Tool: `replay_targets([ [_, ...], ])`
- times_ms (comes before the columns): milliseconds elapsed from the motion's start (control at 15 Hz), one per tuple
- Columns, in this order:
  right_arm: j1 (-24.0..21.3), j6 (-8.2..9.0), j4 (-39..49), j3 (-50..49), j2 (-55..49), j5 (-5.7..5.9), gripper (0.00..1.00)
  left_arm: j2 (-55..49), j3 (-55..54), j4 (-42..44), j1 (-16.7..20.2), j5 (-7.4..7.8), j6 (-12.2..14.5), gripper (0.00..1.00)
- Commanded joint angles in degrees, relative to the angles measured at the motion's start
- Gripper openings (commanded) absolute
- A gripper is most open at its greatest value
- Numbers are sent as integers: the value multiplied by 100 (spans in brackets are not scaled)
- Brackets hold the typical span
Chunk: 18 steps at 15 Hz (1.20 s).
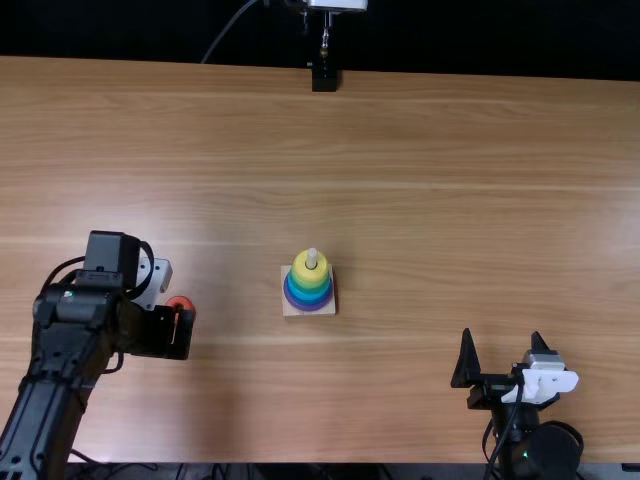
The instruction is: Build the Hanoi tower: stack the rings onto the peg from bottom to top in this color order: purple, dark blue, light blue, dark green, light green, yellow, orange.
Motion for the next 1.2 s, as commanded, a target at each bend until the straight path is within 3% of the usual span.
replay_targets([
  [0, -36, -25, -388, -283, -73, 43, 100, 257, 195, 45, -148, 49, 52, 100],
  [67, -36, -25, -388, -283, -73, 43, 100, 459, 213, 119, -166, 28, 52, 100],
  [267, -36, -25, -388, -283, -73, 43, 100, 846, 195, 615, -245, -278, 42, 100],
  [400, -36, -25, -388, -283, -73, 54, 100, 1065, 186, 1016, -315, -373, 52, 100],
  [1133, -36, -25, -388, -283, -73, 43, 100, 1680, 169, 1522, -341, -299, 42, 100],
])
